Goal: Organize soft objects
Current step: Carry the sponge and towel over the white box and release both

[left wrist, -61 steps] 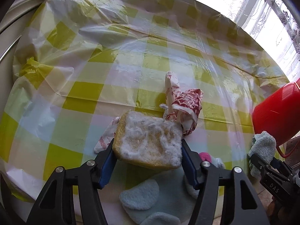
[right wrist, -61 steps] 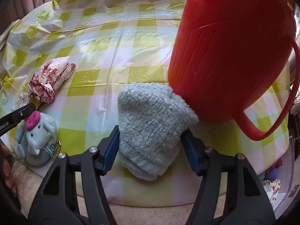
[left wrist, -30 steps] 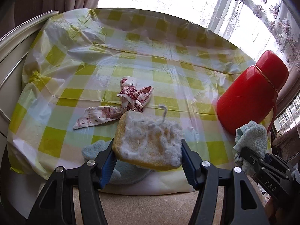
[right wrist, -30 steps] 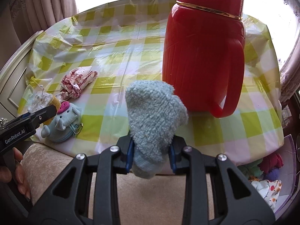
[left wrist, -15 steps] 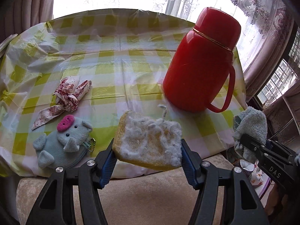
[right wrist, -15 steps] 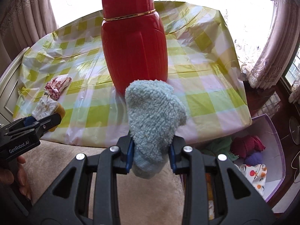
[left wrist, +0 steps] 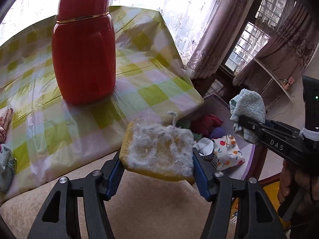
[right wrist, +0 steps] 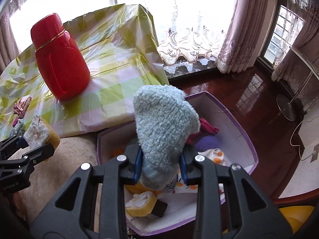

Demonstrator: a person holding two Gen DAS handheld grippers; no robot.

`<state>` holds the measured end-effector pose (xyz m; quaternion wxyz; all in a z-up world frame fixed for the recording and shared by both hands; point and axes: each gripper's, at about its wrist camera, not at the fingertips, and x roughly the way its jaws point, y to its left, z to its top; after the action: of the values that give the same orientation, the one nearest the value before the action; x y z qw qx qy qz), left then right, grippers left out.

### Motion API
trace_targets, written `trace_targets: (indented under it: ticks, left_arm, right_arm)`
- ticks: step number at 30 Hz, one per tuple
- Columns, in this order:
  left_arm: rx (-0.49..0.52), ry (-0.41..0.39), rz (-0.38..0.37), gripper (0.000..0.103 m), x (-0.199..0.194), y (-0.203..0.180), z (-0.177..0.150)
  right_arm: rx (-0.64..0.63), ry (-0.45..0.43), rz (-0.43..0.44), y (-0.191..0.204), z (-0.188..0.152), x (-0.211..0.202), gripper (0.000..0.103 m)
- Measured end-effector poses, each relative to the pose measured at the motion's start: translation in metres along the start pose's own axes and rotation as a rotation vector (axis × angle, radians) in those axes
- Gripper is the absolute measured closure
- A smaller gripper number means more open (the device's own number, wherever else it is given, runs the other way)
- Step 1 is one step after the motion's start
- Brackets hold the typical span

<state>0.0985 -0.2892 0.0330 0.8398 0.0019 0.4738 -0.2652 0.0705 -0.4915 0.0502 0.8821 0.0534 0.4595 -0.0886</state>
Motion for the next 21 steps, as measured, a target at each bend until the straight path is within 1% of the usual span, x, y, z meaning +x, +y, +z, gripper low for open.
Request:
trace_targets:
  ticks: [4, 6, 8, 10, 11, 12, 13, 15, 18, 20, 21]
  left_arm:
    - [0.076, 0.04, -0.089, 0.04, 0.011, -0.043, -0.002]
    - [0.112, 0.072, -0.146, 0.04, 0.019, -0.064, -0.005]
    - [0.147, 0.101, -0.187, 0.04, 0.025, -0.083, -0.009]
    - [0.168, 0.14, -0.253, 0.037, 0.033, -0.099, -0.013]
    - [0.178, 0.164, -0.284, 0.03, 0.038, -0.106, -0.015]
    - [0.187, 0.189, -0.304, 0.027, 0.042, -0.113, -0.017]
    - [0.195, 0.202, -0.304, 0.023, 0.046, -0.117, -0.018]
    - [0.2, 0.215, -0.276, 0.023, 0.051, -0.12, -0.02]
    - [0.153, 0.207, -0.254, 0.023, 0.048, -0.105, -0.018]
    - [0.117, 0.187, -0.23, 0.023, 0.043, -0.093, -0.015]
    - [0.1, 0.171, -0.212, 0.023, 0.041, -0.086, -0.013]
  right_arm:
    - [0.04, 0.034, -0.042, -0.031, -0.016, -0.002, 0.069]
    - [0.065, 0.04, -0.058, -0.045, -0.022, -0.002, 0.069]
    - [0.089, 0.038, -0.07, -0.055, -0.023, -0.004, 0.069]
    - [0.103, 0.028, -0.075, -0.062, -0.024, -0.008, 0.069]
    - [0.107, 0.023, -0.076, -0.064, -0.024, -0.011, 0.069]
    - [0.11, 0.019, -0.077, -0.066, -0.024, -0.012, 0.069]
    - [0.114, 0.014, -0.077, -0.068, -0.023, -0.013, 0.069]
    - [0.122, 0.01, -0.075, -0.071, -0.024, -0.014, 0.069]
    - [0.123, 0.019, -0.062, -0.072, -0.026, -0.011, 0.068]
    - [0.127, 0.03, -0.051, -0.071, -0.028, -0.009, 0.067]
    - [0.129, 0.037, -0.047, -0.071, -0.029, -0.007, 0.064]
